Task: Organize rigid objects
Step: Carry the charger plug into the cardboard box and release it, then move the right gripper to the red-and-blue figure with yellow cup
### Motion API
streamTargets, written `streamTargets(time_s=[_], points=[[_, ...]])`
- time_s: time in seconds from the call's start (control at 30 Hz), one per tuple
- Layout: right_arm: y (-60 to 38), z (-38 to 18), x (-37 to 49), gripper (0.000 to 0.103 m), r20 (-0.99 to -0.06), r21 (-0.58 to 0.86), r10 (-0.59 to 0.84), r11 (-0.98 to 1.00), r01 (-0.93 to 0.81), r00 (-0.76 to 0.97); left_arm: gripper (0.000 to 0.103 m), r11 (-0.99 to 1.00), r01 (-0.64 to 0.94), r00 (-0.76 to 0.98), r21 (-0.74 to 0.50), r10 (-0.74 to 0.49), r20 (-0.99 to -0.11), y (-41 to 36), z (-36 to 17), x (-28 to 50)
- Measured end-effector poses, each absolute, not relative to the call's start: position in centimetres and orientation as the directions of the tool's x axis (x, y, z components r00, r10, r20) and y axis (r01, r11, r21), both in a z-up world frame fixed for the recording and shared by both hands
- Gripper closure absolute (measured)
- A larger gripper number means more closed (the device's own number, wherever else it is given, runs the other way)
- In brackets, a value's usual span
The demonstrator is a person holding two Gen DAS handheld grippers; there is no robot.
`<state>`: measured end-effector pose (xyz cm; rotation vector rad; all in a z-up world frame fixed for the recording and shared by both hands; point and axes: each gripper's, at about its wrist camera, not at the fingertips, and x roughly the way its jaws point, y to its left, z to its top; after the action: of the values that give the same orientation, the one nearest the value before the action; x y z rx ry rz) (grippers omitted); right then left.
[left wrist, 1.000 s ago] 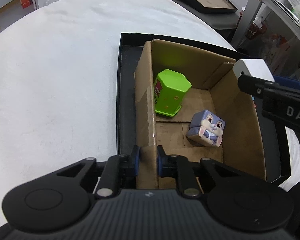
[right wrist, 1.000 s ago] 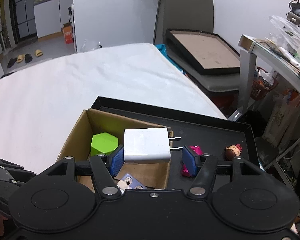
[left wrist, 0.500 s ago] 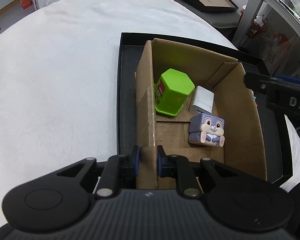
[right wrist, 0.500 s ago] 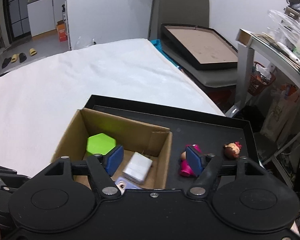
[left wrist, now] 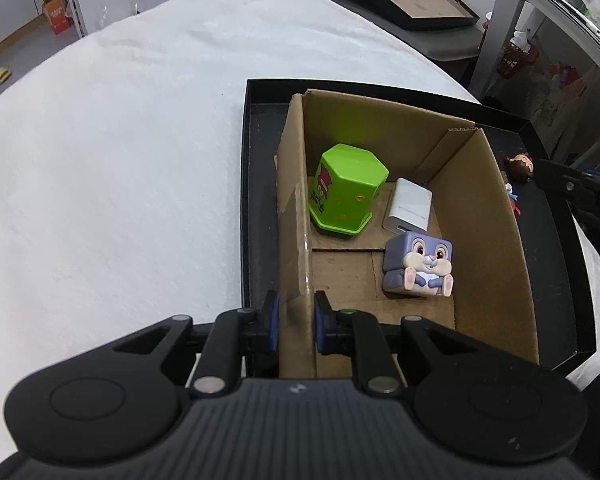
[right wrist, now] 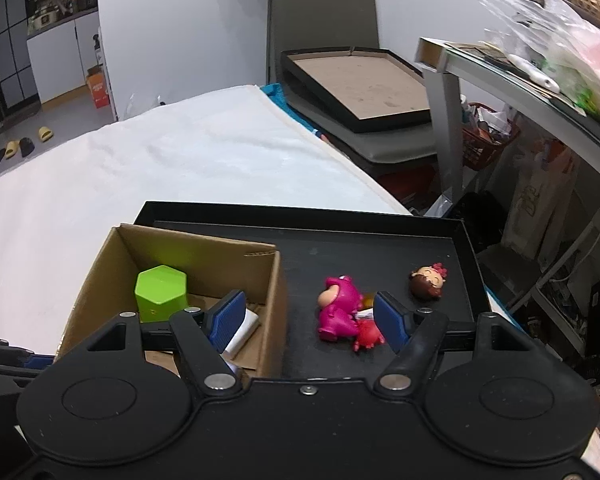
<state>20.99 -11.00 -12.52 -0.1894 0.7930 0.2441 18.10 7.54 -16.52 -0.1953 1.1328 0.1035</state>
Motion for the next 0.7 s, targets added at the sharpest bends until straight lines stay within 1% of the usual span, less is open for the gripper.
streamTargets(time_s=[0.2, 0.23, 0.33, 0.5, 0.6, 0.7], points=[[-13.7, -13.0, 20.9, 0.033, -0.697, -0.029, 0.162, 0.967, -0.253, 0.699, 0.076, 0.987, -0.158, 0.449, 0.018, 0.088, -0.889, 6.0, -15.8, 17.9], [-14.1, -13.2, 21.0, 0.033, -0.698, -0.020, 0.163, 0.969, -0.247, 0.697, 0.072, 0.987, -0.157, 0.450, 0.025, 0.094, -0.888, 5.9, -15.8, 17.9], [-15.3, -13.7, 21.2, 0.033, -0.700, -0.002, 0.165, 0.973, -0.233, 0.695, 0.063, 0.986, -0.166, 0.449, 0.033, 0.105, -0.888, 5.7, -15.7, 18.1], [-16.8, -14.6, 21.8, 0.033, -0.705, 0.030, 0.181, 0.974, -0.226, 0.686, 0.057, 0.983, -0.172, 0.444, 0.066, 0.137, -0.885, 5.1, -15.6, 18.3], [-17.6, -15.2, 22.2, 0.034, -0.703, 0.051, 0.194, 0.973, -0.224, 0.684, 0.053, 0.980, -0.177, 0.444, 0.090, 0.161, -0.882, 4.7, -15.5, 18.4], [-18.4, -15.9, 22.9, 0.040, -0.706, 0.071, 0.207, 0.972, -0.223, 0.677, 0.049, 0.977, -0.177, 0.438, 0.122, 0.189, -0.879, 4.3, -15.5, 18.6]])
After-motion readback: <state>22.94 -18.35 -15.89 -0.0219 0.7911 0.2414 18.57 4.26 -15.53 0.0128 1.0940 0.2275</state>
